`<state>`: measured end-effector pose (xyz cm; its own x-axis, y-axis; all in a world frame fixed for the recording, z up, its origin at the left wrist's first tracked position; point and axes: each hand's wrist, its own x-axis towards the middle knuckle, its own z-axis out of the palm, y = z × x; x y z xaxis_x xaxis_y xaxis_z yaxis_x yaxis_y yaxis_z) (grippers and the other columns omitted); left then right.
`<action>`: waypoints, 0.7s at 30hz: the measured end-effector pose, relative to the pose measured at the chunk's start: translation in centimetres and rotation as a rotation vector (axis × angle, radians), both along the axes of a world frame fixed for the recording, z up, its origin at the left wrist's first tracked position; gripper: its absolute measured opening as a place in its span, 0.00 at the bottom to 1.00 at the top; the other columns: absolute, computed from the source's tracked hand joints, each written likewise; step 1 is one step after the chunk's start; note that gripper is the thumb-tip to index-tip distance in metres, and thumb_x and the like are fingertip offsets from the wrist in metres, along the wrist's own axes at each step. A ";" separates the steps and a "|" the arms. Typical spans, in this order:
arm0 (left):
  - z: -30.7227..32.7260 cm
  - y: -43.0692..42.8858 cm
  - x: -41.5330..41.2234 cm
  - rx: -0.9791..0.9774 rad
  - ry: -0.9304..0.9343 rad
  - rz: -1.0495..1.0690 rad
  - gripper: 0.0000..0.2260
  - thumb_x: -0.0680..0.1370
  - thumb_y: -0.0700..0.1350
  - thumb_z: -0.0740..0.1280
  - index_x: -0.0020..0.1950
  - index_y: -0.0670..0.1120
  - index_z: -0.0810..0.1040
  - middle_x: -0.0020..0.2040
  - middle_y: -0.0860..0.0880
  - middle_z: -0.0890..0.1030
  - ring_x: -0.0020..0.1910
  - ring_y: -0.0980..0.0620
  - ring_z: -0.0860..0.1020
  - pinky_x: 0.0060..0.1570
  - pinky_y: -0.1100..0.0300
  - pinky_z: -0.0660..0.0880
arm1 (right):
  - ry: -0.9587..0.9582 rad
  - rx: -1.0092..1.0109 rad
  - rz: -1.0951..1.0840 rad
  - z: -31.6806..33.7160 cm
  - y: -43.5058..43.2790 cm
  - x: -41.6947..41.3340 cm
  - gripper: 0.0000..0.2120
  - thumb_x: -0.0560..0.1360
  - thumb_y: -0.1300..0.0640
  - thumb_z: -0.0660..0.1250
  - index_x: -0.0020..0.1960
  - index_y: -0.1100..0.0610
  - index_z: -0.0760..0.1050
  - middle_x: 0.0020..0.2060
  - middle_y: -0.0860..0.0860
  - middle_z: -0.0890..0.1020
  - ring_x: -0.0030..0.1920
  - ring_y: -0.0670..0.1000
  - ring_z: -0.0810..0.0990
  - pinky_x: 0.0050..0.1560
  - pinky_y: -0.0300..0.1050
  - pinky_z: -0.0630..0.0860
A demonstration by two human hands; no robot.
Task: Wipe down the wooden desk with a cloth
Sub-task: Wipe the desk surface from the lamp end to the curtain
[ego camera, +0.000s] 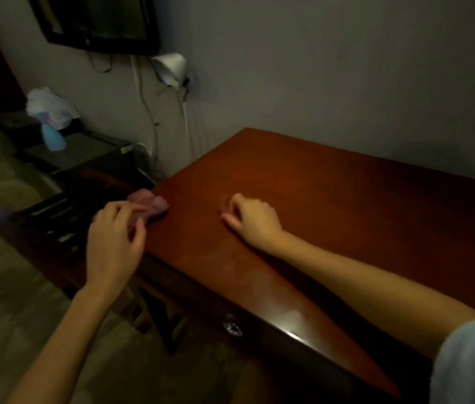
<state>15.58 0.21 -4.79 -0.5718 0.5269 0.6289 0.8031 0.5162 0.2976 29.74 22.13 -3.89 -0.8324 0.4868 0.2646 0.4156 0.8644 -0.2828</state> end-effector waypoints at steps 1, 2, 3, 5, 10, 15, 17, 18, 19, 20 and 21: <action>-0.2 -0.5 -0.9 -0.014 -0.035 0.034 0.10 0.75 0.38 0.67 0.56 0.41 0.78 0.53 0.41 0.77 0.51 0.42 0.76 0.50 0.47 0.73 | -0.007 0.000 0.136 0.1 -4.0 -0.5 0.11 0.77 0.45 0.63 0.52 0.52 0.72 0.46 0.52 0.81 0.47 0.56 0.80 0.41 0.47 0.71; -0.4 -0.9 -1.7 -0.034 -0.082 0.041 0.10 0.75 0.38 0.67 0.56 0.41 0.79 0.54 0.41 0.78 0.52 0.41 0.76 0.51 0.47 0.73 | -0.009 -0.006 0.277 0.2 -7.6 -0.6 0.11 0.76 0.45 0.63 0.52 0.52 0.72 0.47 0.53 0.82 0.47 0.57 0.80 0.41 0.48 0.71; -0.8 -1.3 -2.1 -0.053 -0.125 0.020 0.10 0.76 0.39 0.67 0.57 0.41 0.79 0.54 0.41 0.78 0.54 0.41 0.77 0.53 0.49 0.73 | -0.021 0.002 0.435 0.1 -10.5 -0.4 0.11 0.76 0.46 0.64 0.51 0.52 0.73 0.47 0.53 0.82 0.47 0.58 0.81 0.40 0.48 0.70; -1.6 -2.0 -2.3 -0.092 -0.150 -0.047 0.11 0.77 0.40 0.67 0.58 0.42 0.79 0.55 0.42 0.79 0.57 0.42 0.77 0.56 0.51 0.71 | -0.106 0.056 0.761 0.1 -13.9 0.9 0.10 0.76 0.48 0.66 0.49 0.54 0.73 0.45 0.52 0.82 0.45 0.57 0.81 0.35 0.46 0.67; -2.1 -2.3 -1.2 -0.073 -0.190 -0.086 0.13 0.80 0.43 0.63 0.64 0.43 0.76 0.61 0.46 0.76 0.61 0.48 0.74 0.59 0.57 0.69 | 0.122 0.010 0.591 3.4 -9.5 1.7 0.05 0.77 0.51 0.64 0.48 0.53 0.71 0.38 0.48 0.78 0.35 0.49 0.77 0.33 0.41 0.68; -2.2 -2.0 -0.6 -0.084 -0.214 -0.065 0.14 0.80 0.44 0.62 0.66 0.43 0.74 0.62 0.46 0.74 0.62 0.48 0.73 0.57 0.56 0.71 | 0.032 0.034 -0.184 2.0 4.1 0.3 0.13 0.80 0.45 0.58 0.51 0.56 0.68 0.38 0.49 0.77 0.34 0.49 0.75 0.32 0.42 0.70; -2.1 -2.1 -0.7 -0.096 -0.210 -0.070 0.15 0.80 0.44 0.62 0.66 0.43 0.74 0.62 0.45 0.74 0.62 0.47 0.73 0.58 0.55 0.71 | -0.020 0.038 -0.240 0.1 3.9 0.2 0.15 0.79 0.45 0.58 0.53 0.58 0.70 0.39 0.50 0.78 0.35 0.50 0.76 0.30 0.41 0.69; -1.9 -2.0 -0.7 -0.095 -0.200 -0.066 0.14 0.80 0.44 0.62 0.65 0.43 0.75 0.62 0.45 0.75 0.61 0.46 0.73 0.58 0.54 0.71 | -0.015 0.034 -0.190 -0.1 1.9 -0.1 0.14 0.79 0.46 0.59 0.53 0.57 0.71 0.38 0.49 0.77 0.35 0.49 0.75 0.29 0.40 0.66; -1.7 -1.9 -0.8 -0.086 -0.192 -0.056 0.14 0.80 0.43 0.62 0.64 0.43 0.76 0.61 0.44 0.76 0.61 0.46 0.74 0.57 0.53 0.72 | -0.014 0.028 -0.099 -0.1 -0.8 -0.5 0.13 0.79 0.46 0.60 0.52 0.56 0.71 0.38 0.48 0.77 0.36 0.49 0.76 0.30 0.40 0.65; -1.3 -1.8 -0.7 -0.071 -0.188 -0.045 0.13 0.80 0.43 0.63 0.63 0.43 0.77 0.61 0.44 0.76 0.59 0.45 0.75 0.56 0.51 0.73 | -0.023 0.026 0.010 0.1 -4.1 -0.7 0.12 0.78 0.45 0.61 0.52 0.53 0.72 0.40 0.49 0.78 0.38 0.51 0.78 0.33 0.41 0.67; -0.9 -1.6 -0.5 -0.050 -0.182 -0.037 0.12 0.80 0.42 0.63 0.62 0.43 0.77 0.60 0.44 0.76 0.58 0.45 0.75 0.55 0.51 0.73 | -0.047 0.031 0.116 0.2 -7.5 -0.7 0.11 0.77 0.45 0.61 0.53 0.52 0.72 0.42 0.50 0.80 0.41 0.54 0.80 0.36 0.43 0.69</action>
<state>15.09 -1.38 -5.68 -0.6531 0.5780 0.4892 0.7572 0.5051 0.4141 29.06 14.64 -3.72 -0.8948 0.3783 0.2373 0.3242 0.9157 -0.2374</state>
